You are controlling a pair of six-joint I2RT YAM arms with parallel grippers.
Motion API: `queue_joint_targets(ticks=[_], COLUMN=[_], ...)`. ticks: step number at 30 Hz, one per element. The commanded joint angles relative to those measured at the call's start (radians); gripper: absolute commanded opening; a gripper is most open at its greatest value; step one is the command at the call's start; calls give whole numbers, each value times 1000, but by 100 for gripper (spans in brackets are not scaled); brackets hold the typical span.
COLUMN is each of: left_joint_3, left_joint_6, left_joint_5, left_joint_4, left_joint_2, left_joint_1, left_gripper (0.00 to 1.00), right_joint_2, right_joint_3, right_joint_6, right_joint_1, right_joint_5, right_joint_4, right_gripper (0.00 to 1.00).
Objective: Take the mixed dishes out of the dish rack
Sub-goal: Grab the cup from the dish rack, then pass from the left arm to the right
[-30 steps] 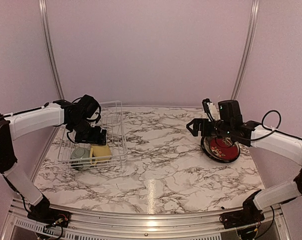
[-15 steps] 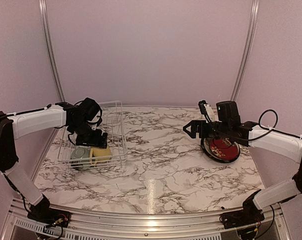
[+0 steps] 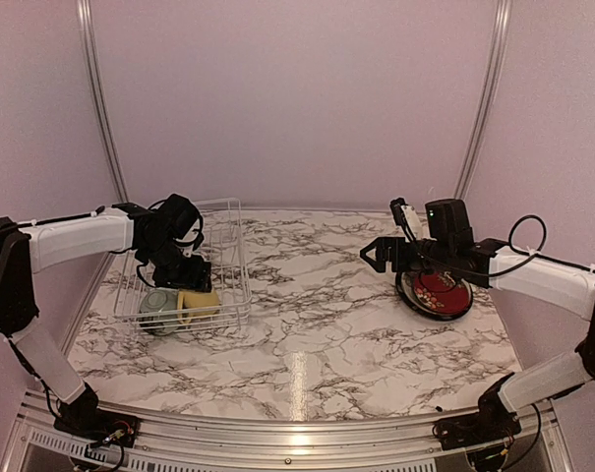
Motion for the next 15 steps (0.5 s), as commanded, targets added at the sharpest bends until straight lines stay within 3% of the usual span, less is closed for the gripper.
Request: queue_joint_targets(ticks=[1,15], left_joint_3=[-1,67], left_joint_6=[7,-11], left_joint_5=[-16,-59], left_joint_4=[-23,-62], left_joint_2=[-23,-133], left_joint_1=[2,2], left_gripper=[60,33], right_joint_2=[-1,-1], right_joint_3=[21,19], right_joint_6=[6,15], right_joint_1=[-5,-5], right_joint_5=[-9,-16], right_joint_4=[-4,-4], right_gripper=[95,95])
